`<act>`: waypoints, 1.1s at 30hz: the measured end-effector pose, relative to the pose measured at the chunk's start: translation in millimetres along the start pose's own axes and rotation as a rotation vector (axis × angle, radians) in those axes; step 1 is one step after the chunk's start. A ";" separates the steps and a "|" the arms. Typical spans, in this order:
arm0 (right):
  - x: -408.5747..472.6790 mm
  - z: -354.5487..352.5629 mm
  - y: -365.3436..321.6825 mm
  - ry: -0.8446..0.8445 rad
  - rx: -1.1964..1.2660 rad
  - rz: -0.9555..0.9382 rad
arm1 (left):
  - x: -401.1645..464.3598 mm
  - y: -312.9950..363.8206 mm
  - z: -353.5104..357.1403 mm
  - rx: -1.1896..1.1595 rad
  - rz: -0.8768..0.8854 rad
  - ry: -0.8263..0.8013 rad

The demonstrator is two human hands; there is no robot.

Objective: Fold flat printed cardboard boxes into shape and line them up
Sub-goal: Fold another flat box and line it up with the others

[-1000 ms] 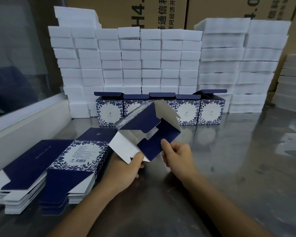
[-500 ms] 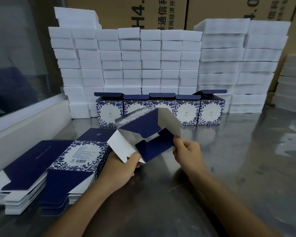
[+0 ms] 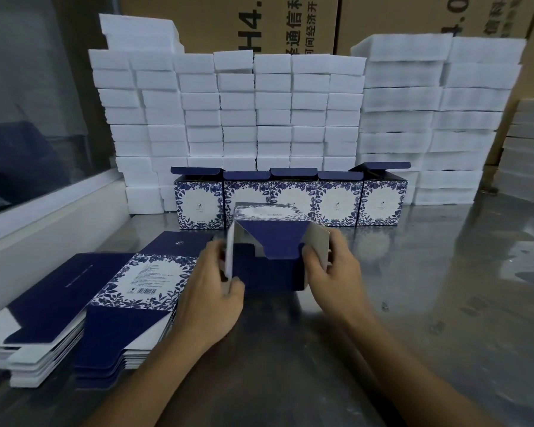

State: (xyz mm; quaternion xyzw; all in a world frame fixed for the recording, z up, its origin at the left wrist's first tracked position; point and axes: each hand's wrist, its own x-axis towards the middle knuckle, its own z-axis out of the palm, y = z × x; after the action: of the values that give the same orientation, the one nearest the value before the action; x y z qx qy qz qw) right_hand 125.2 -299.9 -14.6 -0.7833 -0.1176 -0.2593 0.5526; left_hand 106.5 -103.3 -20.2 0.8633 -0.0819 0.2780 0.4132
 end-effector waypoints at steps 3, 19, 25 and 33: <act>-3.2 2.1 -6.9 -0.052 0.111 -0.038 | -0.1 -0.6 -2.7 -0.096 0.098 0.034; -3.8 7.4 -6.0 -0.104 0.109 -0.065 | 1.1 12.1 -8.8 -0.086 0.150 0.278; 0.4 7.1 -1.4 0.057 -0.021 -0.134 | -3.7 19.4 -6.3 -0.055 0.194 0.280; 5.4 4.5 6.7 0.106 -0.081 -0.136 | -1.3 19.9 -9.0 -0.094 0.214 0.319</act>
State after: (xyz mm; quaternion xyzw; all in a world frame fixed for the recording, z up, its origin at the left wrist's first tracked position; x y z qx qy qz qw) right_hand 134.1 -298.7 -18.3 -0.7805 -0.1305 -0.3418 0.5068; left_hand 94.3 -109.4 -3.1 0.7744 -0.1195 0.4495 0.4289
